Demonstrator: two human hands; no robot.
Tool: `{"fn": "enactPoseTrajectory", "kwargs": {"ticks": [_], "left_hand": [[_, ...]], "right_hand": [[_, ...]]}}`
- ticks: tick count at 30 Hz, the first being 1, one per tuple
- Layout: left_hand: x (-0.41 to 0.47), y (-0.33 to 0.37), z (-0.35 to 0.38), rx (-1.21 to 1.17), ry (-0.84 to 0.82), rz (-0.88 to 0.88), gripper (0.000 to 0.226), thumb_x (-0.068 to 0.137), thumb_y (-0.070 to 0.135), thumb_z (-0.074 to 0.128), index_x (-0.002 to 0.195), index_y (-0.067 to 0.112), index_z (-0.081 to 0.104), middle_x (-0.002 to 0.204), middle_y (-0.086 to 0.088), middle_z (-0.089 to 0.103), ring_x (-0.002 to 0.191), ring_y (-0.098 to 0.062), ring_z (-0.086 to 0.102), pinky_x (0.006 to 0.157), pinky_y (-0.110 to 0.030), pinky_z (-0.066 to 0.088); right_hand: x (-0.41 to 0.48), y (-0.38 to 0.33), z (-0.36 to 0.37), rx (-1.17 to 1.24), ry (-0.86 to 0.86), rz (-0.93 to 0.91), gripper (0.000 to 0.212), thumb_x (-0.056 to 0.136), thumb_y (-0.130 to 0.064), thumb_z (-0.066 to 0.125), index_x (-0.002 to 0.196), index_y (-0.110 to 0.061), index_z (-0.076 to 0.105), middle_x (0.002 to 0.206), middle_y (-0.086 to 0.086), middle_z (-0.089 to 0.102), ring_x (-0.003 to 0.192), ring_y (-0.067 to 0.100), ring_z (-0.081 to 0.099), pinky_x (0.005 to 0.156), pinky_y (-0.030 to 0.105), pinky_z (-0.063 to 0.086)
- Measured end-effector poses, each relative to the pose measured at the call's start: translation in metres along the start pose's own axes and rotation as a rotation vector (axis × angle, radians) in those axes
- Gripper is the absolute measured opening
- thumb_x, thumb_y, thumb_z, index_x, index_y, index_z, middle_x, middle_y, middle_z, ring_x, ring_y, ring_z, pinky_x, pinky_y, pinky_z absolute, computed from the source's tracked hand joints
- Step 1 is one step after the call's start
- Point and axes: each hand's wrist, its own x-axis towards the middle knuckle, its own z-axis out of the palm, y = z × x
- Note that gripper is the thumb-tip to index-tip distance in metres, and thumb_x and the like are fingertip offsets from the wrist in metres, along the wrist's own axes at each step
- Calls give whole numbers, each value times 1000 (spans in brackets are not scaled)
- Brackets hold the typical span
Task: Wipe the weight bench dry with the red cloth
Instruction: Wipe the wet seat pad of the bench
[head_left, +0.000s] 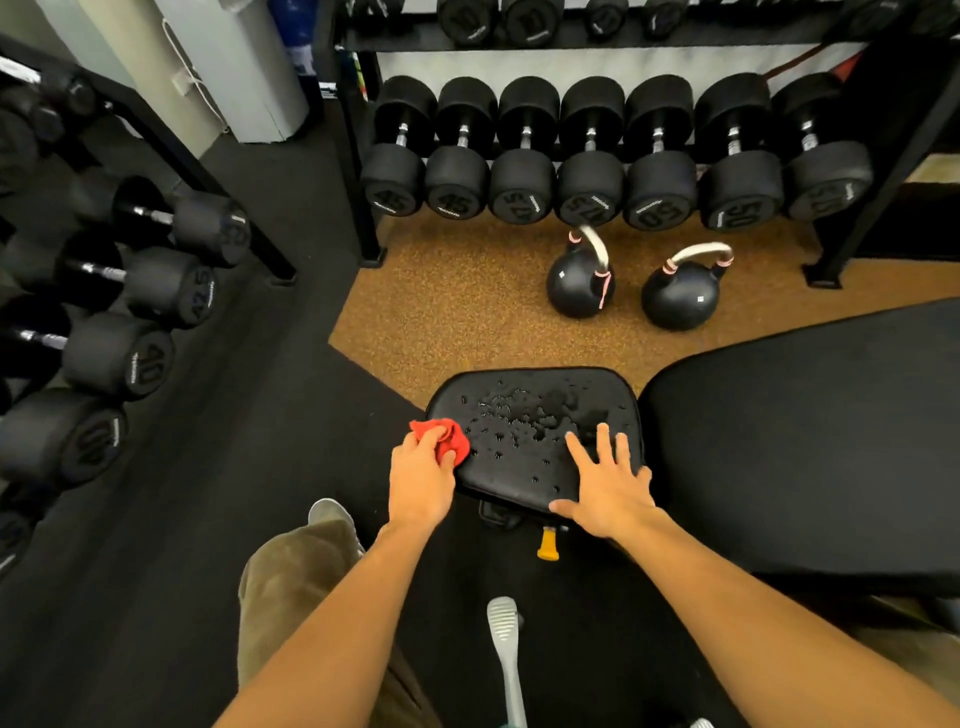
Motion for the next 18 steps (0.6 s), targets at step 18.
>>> {"fn": "enactPoseTrajectory", "kwargs": {"ticks": [18], "left_hand": [[25, -2, -6, 145, -118, 126, 39, 99, 21, 61, 138, 28, 61, 138, -8, 54, 117, -33, 49, 106, -39, 39]], "right_hand": [[15, -23, -6, 67, -105, 117, 107, 92, -43, 73, 164, -33, -5, 170, 15, -19, 156, 43, -15, 123, 63, 18]]}}
